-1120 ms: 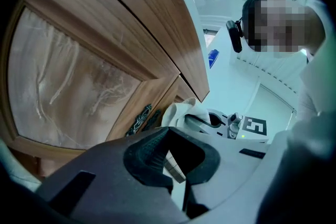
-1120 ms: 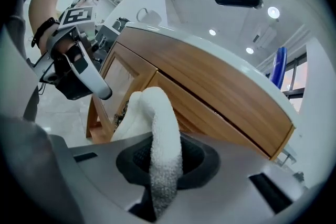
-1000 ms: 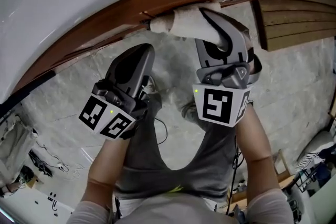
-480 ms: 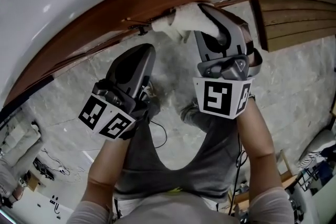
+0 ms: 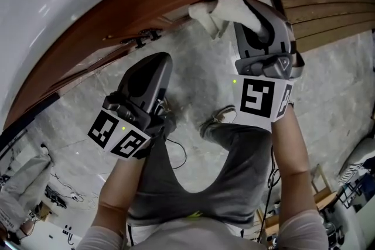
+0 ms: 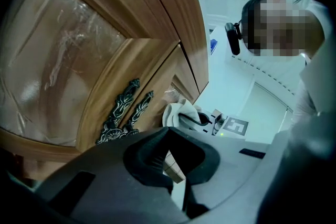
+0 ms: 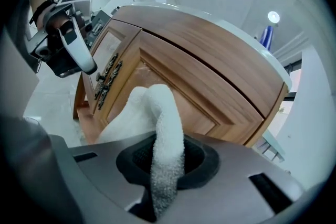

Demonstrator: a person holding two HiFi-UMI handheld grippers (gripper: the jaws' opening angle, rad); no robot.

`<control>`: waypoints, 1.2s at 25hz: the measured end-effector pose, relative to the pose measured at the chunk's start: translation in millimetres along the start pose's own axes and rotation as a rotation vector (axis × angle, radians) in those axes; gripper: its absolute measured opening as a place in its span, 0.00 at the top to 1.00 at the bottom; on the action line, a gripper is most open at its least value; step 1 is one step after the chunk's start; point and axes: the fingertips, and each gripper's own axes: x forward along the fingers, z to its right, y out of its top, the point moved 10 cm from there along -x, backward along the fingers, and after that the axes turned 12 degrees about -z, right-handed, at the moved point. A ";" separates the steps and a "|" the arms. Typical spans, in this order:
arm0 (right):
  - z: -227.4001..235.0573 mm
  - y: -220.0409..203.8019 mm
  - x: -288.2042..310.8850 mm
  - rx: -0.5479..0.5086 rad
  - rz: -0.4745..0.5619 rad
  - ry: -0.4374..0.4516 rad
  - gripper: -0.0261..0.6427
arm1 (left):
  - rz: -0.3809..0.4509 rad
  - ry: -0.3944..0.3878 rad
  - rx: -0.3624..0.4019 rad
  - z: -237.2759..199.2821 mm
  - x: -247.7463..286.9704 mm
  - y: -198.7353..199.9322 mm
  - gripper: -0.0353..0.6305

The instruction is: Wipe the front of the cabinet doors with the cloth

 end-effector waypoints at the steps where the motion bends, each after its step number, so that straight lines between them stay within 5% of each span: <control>1: 3.1 -3.7 0.5 0.001 -0.007 -0.009 0.85 | 0.000 -0.001 0.001 0.4 1.3 -0.4 0.92; 16: 30.7 -42.5 -5.1 0.012 -0.106 -0.085 0.85 | 0.006 0.000 0.001 0.9 8.5 -5.2 0.92; 23: 8.4 -16.0 -35.1 0.049 -0.096 -0.004 0.85 | -0.037 0.006 -0.028 22.1 -13.0 -3.8 0.92; 30: -65.5 19.6 -20.3 0.029 -0.039 0.105 0.85 | -0.044 0.017 -0.044 -2.4 -42.4 -10.8 0.92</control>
